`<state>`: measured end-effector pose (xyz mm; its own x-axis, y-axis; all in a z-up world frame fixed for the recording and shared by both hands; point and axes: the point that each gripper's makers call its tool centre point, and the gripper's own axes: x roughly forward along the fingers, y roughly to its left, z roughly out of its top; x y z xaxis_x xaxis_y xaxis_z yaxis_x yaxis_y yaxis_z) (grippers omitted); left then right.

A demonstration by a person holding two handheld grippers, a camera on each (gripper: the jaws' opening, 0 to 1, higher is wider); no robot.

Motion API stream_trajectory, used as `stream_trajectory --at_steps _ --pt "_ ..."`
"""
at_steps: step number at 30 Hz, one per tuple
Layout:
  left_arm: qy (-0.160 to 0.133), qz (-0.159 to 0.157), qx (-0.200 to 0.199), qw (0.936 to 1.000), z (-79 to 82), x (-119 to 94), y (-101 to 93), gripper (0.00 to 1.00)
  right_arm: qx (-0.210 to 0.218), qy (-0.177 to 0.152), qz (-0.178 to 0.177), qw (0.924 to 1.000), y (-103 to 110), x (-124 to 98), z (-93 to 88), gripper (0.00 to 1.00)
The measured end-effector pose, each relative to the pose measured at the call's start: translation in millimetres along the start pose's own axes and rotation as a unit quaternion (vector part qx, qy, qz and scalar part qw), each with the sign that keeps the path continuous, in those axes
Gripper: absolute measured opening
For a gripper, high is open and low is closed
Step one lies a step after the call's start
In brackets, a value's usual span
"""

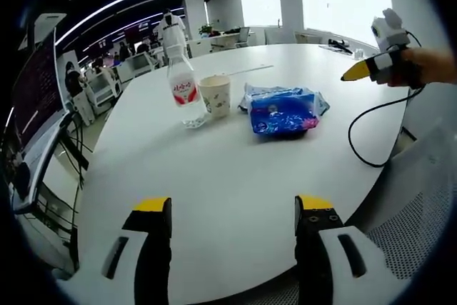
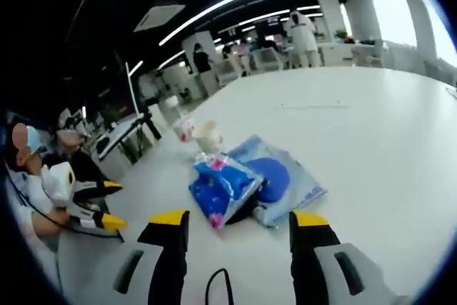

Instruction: Arrange the tabletop items into an orderly group along one side of the table until the central work area is clear of visible clutter.

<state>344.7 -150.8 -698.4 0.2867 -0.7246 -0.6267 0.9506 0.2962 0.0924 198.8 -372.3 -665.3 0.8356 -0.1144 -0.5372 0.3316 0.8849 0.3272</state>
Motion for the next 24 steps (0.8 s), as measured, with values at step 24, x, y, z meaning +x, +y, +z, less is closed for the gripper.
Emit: stream_trajectory --at_steps 24 --pt "-0.033 -0.035 -0.024 0.9985 13.8 -3.2 -11.9 0.72 0.067 0.050 0.008 0.9964 28.2 18.1 -42.0 0.71"
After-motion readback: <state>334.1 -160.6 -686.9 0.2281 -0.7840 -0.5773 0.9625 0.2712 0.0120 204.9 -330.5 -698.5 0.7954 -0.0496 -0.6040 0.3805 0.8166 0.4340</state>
